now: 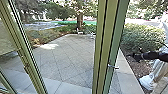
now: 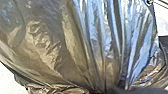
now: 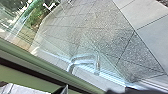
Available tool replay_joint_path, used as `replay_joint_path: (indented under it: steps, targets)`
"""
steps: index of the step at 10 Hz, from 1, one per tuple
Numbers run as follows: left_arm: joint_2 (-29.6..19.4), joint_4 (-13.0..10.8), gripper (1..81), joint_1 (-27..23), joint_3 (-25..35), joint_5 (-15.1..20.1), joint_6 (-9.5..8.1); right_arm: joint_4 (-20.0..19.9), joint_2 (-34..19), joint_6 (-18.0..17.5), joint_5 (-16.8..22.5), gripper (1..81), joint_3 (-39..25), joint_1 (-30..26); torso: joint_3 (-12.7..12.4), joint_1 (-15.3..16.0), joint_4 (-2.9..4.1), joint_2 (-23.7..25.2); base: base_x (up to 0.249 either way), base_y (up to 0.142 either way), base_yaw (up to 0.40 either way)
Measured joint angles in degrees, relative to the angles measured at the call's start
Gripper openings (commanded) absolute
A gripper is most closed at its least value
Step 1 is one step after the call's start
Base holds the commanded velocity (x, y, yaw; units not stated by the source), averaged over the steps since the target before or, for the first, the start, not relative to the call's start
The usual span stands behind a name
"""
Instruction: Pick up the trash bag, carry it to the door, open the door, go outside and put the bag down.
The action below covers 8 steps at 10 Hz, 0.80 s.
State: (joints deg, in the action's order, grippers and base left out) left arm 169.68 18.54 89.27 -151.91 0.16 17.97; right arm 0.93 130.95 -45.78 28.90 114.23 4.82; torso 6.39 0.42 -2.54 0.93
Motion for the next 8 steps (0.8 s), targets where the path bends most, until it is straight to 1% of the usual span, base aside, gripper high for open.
replay_joint_path:
  steps: [1,2,3,4,5,6,7,8]
  targets:
    - [0.02,0.15,1.0,-0.07,0.0,-0.05,0.0,2.07,0.39,1.88,1.35,81.1,0.0,0.15,0.0,0.02,0.0,0.0,0.0,0.0,0.0]
    - [0.02,0.34,1.0,0.02,0.0,0.02,0.0,4.17,0.77,3.0,3.12,81.1,-0.02,0.17,-0.24,0.02,-0.22,0.0,0.0,0.0,0.0]
    - [0.11,0.39,1.0,0.33,0.0,0.11,0.0,5.83,1.22,3.63,3.82,81.1,-0.09,0.44,-0.92,0.05,-1.07,-0.02,0.0,0.0,0.0]
    - [0.16,0.39,1.0,0.44,0.0,0.15,0.0,7.53,1.0,3.77,4.83,81.1,-0.39,0.37,-1.66,0.05,-2.1,-0.02,0.0,0.0,0.0]
    - [0.16,0.39,1.0,0.22,-0.02,0.06,0.0,8.13,0.33,3.69,6.05,81.1,-0.44,0.11,-1.99,0.0,-2.62,0.0,0.0,0.0,0.0]
    - [0.2,0.44,1.0,0.15,-0.02,0.05,0.0,8.35,0.06,3.44,7.42,81.1,-0.45,-0.22,-2.01,-0.05,-2.66,0.02,0.0,0.0,0.0]
    - [0.39,0.55,1.0,0.34,-0.05,0.06,0.0,9.59,0.56,3.15,10.53,81.1,-0.52,-1.02,-1.92,-0.07,-2.66,0.02,0.0,0.0,0.0]
    - [0.57,0.59,1.0,0.48,-0.07,0.09,0.0,10.31,1.05,3.36,11.67,81.1,-0.52,-1.21,-1.92,-0.07,-2.66,0.02,0.0,0.0,0.0]
